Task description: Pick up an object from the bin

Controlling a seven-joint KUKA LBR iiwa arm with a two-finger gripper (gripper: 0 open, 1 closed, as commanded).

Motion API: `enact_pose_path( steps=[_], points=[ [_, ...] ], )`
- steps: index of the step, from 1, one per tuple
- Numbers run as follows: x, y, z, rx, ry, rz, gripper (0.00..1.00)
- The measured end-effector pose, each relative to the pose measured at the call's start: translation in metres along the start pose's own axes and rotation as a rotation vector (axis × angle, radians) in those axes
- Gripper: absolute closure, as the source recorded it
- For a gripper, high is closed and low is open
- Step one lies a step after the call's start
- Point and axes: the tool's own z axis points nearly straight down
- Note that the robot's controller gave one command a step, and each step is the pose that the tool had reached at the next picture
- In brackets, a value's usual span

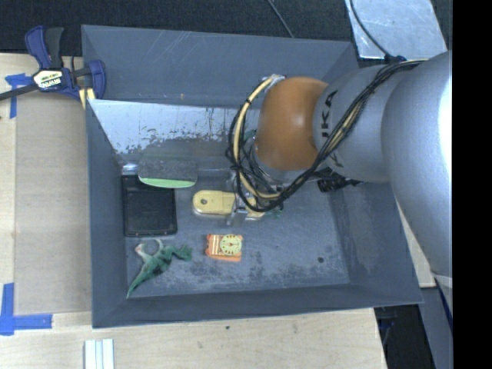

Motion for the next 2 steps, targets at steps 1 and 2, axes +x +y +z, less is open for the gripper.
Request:
enact_pose_path(
  steps=[1,2],
  points=[
    [0.0008,0.0,0.0011,0.001,0.002,0.0,0.0],
    [0.0007,0.0,0.001,0.0,0.002,0.0,1.0]
  ],
)
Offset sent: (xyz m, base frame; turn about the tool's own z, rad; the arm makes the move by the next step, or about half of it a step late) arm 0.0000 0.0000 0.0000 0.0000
